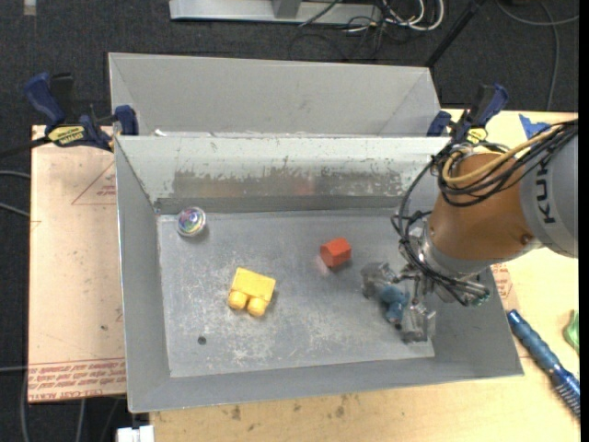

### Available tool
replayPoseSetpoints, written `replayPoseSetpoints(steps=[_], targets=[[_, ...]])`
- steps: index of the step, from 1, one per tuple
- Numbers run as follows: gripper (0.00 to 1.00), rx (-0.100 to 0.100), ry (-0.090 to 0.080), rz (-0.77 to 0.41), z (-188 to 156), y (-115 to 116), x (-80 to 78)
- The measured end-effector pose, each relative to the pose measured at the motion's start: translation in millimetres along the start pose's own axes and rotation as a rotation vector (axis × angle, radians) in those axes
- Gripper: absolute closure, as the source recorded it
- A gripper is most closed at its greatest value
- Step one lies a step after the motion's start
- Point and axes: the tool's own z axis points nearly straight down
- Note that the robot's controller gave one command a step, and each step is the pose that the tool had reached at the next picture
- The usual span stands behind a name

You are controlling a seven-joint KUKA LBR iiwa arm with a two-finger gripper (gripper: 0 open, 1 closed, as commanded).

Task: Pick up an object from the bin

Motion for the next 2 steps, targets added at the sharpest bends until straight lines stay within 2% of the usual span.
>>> replayPoseSetpoints(steps=[1,2], targets=[[0.00,0.007,-0.005,-0.047,-1,-65,-28.5],[0.00,-0.002,0.001,-0.346,3,0,18.9]])
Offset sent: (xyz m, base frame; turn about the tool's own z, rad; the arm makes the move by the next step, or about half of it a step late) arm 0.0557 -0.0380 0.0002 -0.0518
